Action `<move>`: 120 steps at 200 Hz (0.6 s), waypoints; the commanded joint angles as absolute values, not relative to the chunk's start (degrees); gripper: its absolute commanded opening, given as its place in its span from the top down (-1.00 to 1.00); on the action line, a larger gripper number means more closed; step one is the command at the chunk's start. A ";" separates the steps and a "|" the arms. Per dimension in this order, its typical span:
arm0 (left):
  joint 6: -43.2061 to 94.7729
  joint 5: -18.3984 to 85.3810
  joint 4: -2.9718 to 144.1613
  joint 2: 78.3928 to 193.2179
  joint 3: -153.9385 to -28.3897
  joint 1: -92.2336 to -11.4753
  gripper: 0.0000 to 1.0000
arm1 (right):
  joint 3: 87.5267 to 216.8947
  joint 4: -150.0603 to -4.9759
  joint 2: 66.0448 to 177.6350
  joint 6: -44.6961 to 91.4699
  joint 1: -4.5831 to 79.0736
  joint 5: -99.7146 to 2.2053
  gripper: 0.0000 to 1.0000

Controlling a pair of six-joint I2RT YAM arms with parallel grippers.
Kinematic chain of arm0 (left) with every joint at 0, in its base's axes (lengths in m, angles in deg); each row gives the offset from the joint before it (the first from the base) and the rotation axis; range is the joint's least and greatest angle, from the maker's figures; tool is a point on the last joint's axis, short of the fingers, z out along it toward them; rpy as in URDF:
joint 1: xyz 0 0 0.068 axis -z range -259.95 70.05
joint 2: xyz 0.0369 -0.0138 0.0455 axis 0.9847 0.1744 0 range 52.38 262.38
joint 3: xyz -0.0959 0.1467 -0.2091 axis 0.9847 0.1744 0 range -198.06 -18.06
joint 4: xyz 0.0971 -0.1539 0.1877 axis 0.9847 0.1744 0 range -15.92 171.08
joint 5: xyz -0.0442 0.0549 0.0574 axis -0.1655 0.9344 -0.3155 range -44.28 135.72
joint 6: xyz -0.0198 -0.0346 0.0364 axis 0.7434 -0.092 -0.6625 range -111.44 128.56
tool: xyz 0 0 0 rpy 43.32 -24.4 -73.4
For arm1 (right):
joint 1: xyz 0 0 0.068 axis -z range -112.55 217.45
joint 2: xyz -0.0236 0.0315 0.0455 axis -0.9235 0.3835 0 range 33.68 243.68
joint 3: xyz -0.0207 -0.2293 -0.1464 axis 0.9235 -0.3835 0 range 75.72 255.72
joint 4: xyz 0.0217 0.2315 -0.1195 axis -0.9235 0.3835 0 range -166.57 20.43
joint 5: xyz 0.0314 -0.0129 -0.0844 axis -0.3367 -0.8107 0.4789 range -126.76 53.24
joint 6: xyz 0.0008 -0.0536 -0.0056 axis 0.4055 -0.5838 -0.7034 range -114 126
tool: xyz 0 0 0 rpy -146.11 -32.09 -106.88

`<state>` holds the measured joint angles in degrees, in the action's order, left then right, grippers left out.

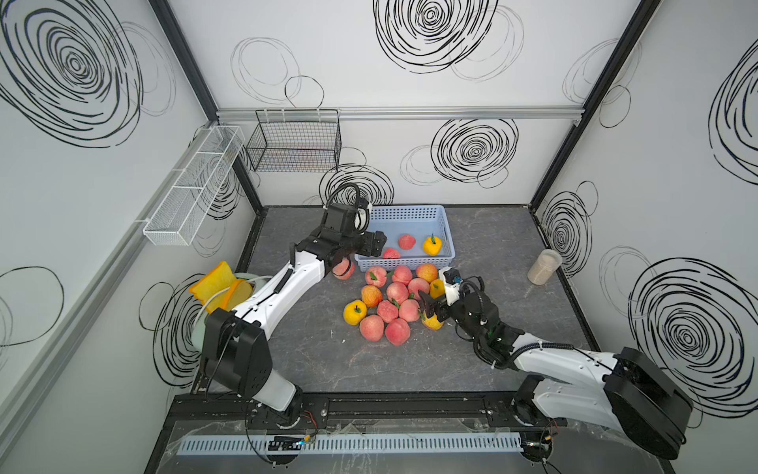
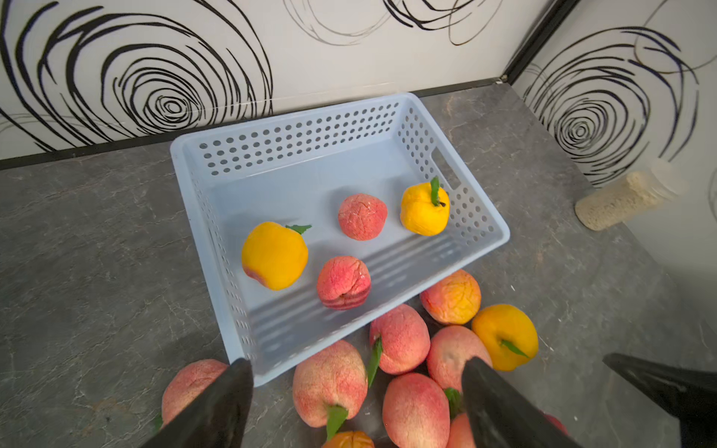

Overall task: Put the peaches into the basket
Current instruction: Place the peach in the basket.

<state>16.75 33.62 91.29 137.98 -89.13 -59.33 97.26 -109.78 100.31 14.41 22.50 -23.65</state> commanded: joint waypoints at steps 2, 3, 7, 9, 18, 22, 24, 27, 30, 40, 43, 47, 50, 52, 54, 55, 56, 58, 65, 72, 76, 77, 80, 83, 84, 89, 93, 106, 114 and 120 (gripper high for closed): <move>14.34 25.64 85.97 132.88 -82.97 -63.00 -0.78 | 102.45 -101.12 101.09 18.48 24.63 -25.79 -0.88; 14.44 25.53 85.82 132.62 -82.73 -63.13 -0.79 | 102.67 -100.57 101.09 18.61 24.73 -25.87 -0.88; 15.13 25.20 85.03 131.68 -81.61 -63.49 -0.80 | 103.55 -98.75 101.21 19.34 25.17 -26.48 -0.88; 15.52 25.17 84.66 131.20 -81.06 -63.62 -0.80 | 103.92 -97.82 101.25 19.73 25.48 -26.76 -0.88; 16.88 24.09 82.63 129.31 -78.80 -63.89 -0.81 | 106.07 -93.61 101.50 21.32 26.71 -28.30 -0.88; 17.13 22.90 81.87 128.53 -77.98 -64.03 -0.82 | 106.85 -91.72 101.59 22.13 27.35 -29.06 -0.88; 17.10 22.33 81.63 128.28 -77.62 -64.00 -0.82 | 107.26 -90.84 101.63 22.65 27.72 -29.45 -0.88; 17.05 21.78 81.27 127.86 -77.07 -64.02 -0.82 | 107.90 -89.49 101.74 23.27 28.25 -30.03 -0.88; 16.82 21.36 81.13 127.53 -76.63 -63.98 -0.82 | 108.33 -88.27 101.79 23.99 28.91 -30.67 -0.87; 16.01 21.66 81.39 126.38 -75.64 -63.79 -0.82 | 109.45 -85.37 101.86 26.23 31.28 -33.72 -0.87; 15.73 21.96 81.52 126.07 -75.41 -63.74 -0.82 | 109.65 -84.75 101.81 26.82 31.94 -34.68 -0.87; 15.44 22.42 81.91 125.72 -75.14 -63.70 -0.82 | 109.77 -84.02 101.80 27.75 32.97 -35.98 -0.86; 15.42 22.74 82.10 125.54 -75.04 -63.68 -0.82 | 109.86 -83.63 101.79 28.36 33.67 -36.67 -0.86; 15.38 22.95 82.19 125.36 -74.98 -63.63 -0.82 | 109.83 -83.43 101.83 28.75 34.20 -37.33 -0.86; 15.39 23.06 82.21 125.27 -74.94 -63.68 -0.82 | 109.82 -83.20 101.80 29.14 34.61 -37.80 -0.86; 15.45 23.10 82.28 125.21 -74.93 -63.64 -0.82 | 109.87 -83.09 101.80 29.26 34.81 -38.11 -0.86; 15.52 23.12 82.31 125.18 -74.93 -63.62 -0.82 | 109.93 -82.95 101.79 29.36 35.09 -38.36 -0.86; 15.64 23.13 82.33 125.05 -74.93 -63.59 -0.82 | 110.00 -82.65 101.79 29.55 35.47 -38.83 -0.85; 16.01 22.71 82.30 124.68 -75.04 -63.31 -0.82 | 110.36 -81.30 101.92 30.18 36.76 -39.95 -0.85; 16.16 21.98 82.23 124.53 -75.23 -63.09 -0.82 | 110.82 -80.05 102.17 30.72 37.94 -40.54 -0.85; 16.38 21.64 82.14 124.42 -75.35 -63.00 -0.82 | 111.11 -79.45 102.45 30.90 38.54 -41.03 -0.85; 16.43 21.55 82.11 124.44 -75.35 -62.99 -0.82 | 111.22 -79.33 102.56 30.89 38.76 -41.13 -0.85; 16.64 21.29 82.22 124.30 -75.48 -62.91 -0.83 | 111.46 -78.86 102.84 31.00 39.22 -41.59 -0.85; 16.77 21.02 82.25 124.27 -75.61 -62.87 -0.82 | 111.67 -78.41 103.13 31.11 39.68 -42.14 -0.85; 16.84 20.94 82.25 124.23 -75.62 -62.89 -0.82 | 111.80 -78.28 103.30 31.12 39.90 -42.39 -0.85; 16.96 20.56 82.23 124.11 -75.63 -62.72 -0.82 | 112.42 -77.53 104.03 31.27 40.76 -43.49 -0.85; 16.99 20.42 82.30 123.89 -75.63 -62.56 -0.83 | 113.00 -76.87 104.73 31.46 41.42 -44.50 -0.85; 17.13 21.89 82.16 123.27 -75.28 -61.76 -0.84 | 114.89 -74.90 107.15 31.83 43.51 -47.92 -0.85; 17.19 22.18 82.20 123.21 -75.10 -61.04 -0.84 | 115.75 -74.40 108.60 31.76 44.66 -50.18 -0.85; 17.05 21.93 82.48 123.28 -75.18 -60.54 -0.85 | 116.16 -74.47 109.51 31.74 45.31 -51.34 -0.86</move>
<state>16.95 22.80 85.39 124.78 -75.38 -62.30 112.80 -79.55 106.32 29.64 42.56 -43.17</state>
